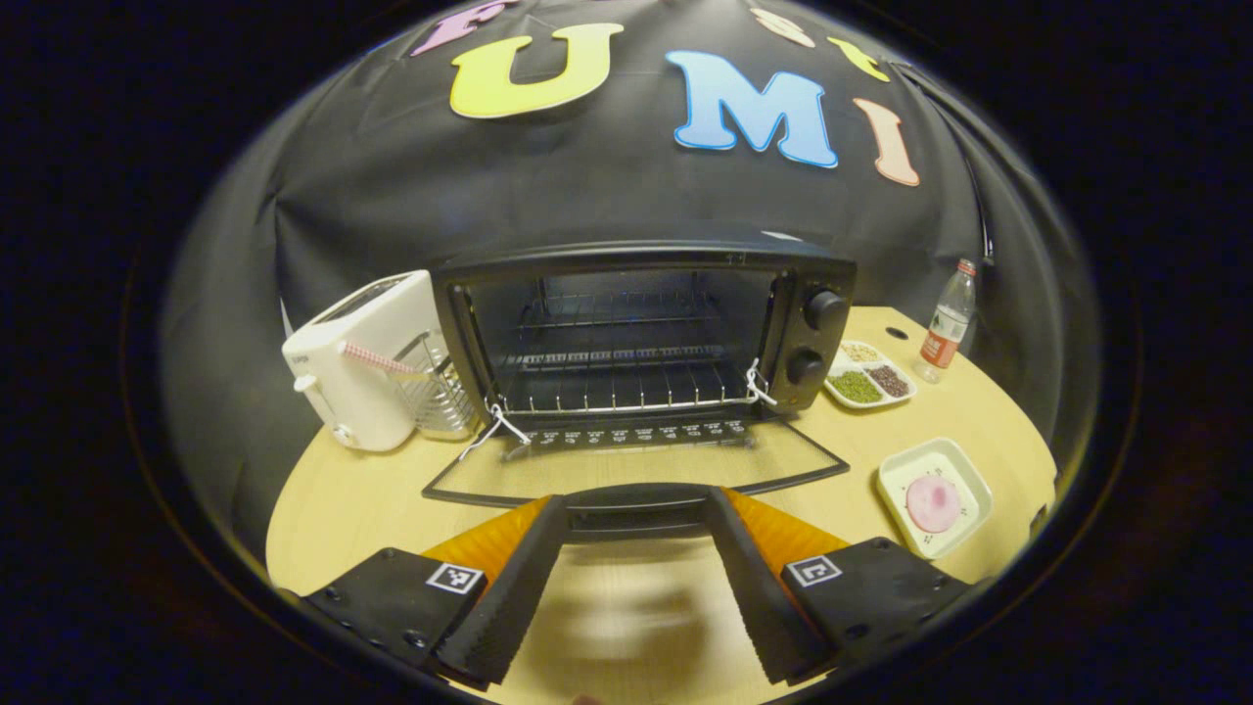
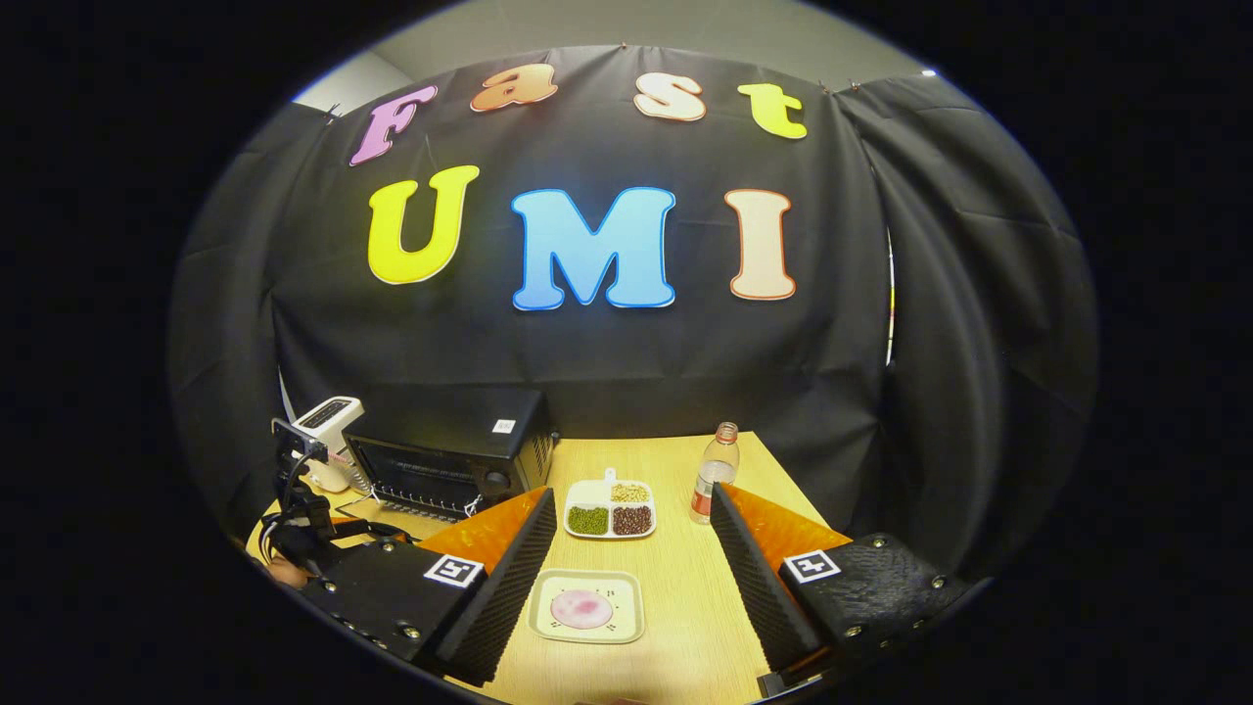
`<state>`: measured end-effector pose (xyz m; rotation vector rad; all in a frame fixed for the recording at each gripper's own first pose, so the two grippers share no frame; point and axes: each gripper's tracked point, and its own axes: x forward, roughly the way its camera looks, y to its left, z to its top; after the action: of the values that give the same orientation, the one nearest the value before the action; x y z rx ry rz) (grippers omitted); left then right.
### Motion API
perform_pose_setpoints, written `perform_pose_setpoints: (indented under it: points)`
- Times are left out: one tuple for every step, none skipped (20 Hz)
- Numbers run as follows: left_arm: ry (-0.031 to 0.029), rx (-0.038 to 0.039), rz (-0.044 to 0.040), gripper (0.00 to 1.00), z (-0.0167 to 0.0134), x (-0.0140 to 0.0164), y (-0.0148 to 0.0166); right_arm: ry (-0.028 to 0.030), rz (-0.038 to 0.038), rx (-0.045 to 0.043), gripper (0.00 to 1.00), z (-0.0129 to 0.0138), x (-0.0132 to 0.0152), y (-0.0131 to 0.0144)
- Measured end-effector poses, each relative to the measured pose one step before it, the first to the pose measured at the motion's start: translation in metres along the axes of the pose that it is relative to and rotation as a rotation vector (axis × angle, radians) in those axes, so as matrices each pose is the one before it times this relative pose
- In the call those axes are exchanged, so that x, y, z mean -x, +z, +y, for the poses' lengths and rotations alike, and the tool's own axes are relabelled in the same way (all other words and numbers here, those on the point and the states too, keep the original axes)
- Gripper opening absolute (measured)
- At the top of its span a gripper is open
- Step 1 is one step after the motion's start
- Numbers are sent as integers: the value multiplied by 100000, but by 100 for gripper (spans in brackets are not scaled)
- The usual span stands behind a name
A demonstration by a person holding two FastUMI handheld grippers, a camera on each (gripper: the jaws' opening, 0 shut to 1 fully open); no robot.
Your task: Open the electric oven with the left hand, put the food in, and close the electric oven.
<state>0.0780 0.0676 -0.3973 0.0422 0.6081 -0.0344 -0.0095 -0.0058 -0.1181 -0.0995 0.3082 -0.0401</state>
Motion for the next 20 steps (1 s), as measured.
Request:
perform_pose_setpoints:
  points:
    - [-272, 388, 455, 97, -30, -142, -310, 769, 2125, 150, 96, 44, -199, -486]
    - [467, -95, 736, 96, 134, -143, -471, 975, 3264, -92, 96, -54, -331, -955]
    - [1223, -693, 480, 97, 437, -77, -151, 1397, 3592, -1063, 96, 99, -318, -856]
    - [533, 252, 169, 97, 411, -155, -151, 1230, 3588, -1727, 96, -29, -243, -864]
    - [268, 1277, 758, 97, 286, -61, -82, 513, 3470, -1652, 96, -220, -256, -789]
    - [661, 1448, 388, 100, 394, 126, 27, 662, 2393, -1323, 96, -266, -302, -581]
    - [969, 1178, -1206, 100, 378, 263, 547, 835, 1509, -986, 96, -199, -198, -257]
    - [795, 822, -2356, 97, 197, 747, 931, 561, 1524, -568, 96, -252, -245, -376]
    - [175, 937, -3457, 100, -18, 955, 1405, 698, 2049, -644, 96, -360, -426, -355]
    - [87, 588, -4055, 100, -197, 1288, 1640, 1248, 2490, -813, 96, -313, -561, -532]
    - [159, 529, -4264, 100, -275, 1262, 1959, 2078, 2885, -1219, 96, -176, -679, -453]
    - [-349, 994, -4616, 97, -507, 1520, 2207, 2546, 3997, -1139, 96, -124, -995, -773]
    - [-729, 1131, -5149, 100, -707, 1301, 2370, 1292, 4435, -901, 96, -376, -1063, -742]
    - [-723, 820, -4769, 97, -930, 1365, 2661, 367, 4663, -987, 96, -789, -983, -843]
    - [-667, 603, -4470, 100, -760, 1214, 2373, 61, 4649, -1266, 96, -544, -1306, -678]
    - [-695, 541, -4617, 97, -720, 1293, 2238, 179, 4693, -1663, 97, -589, -1339, -971]
    - [-783, 603, -4111, 97, -715, 1074, 2292, 609, 4790, -1563, 97, -380, -1293, -744]
    - [-606, 533, -3239, 100, -678, 1067, 1829, -17, 4409, -1279, 97, -599, -1260, -1060]
    - [-479, 736, -2499, 100, -604, 1054, 1582, -441, 4811, -939, 97, -515, -1246, -937]
    - [-372, 509, -2680, 100, -544, 980, 1607, -43, 4121, -747, 97, -324, -1392, -717]
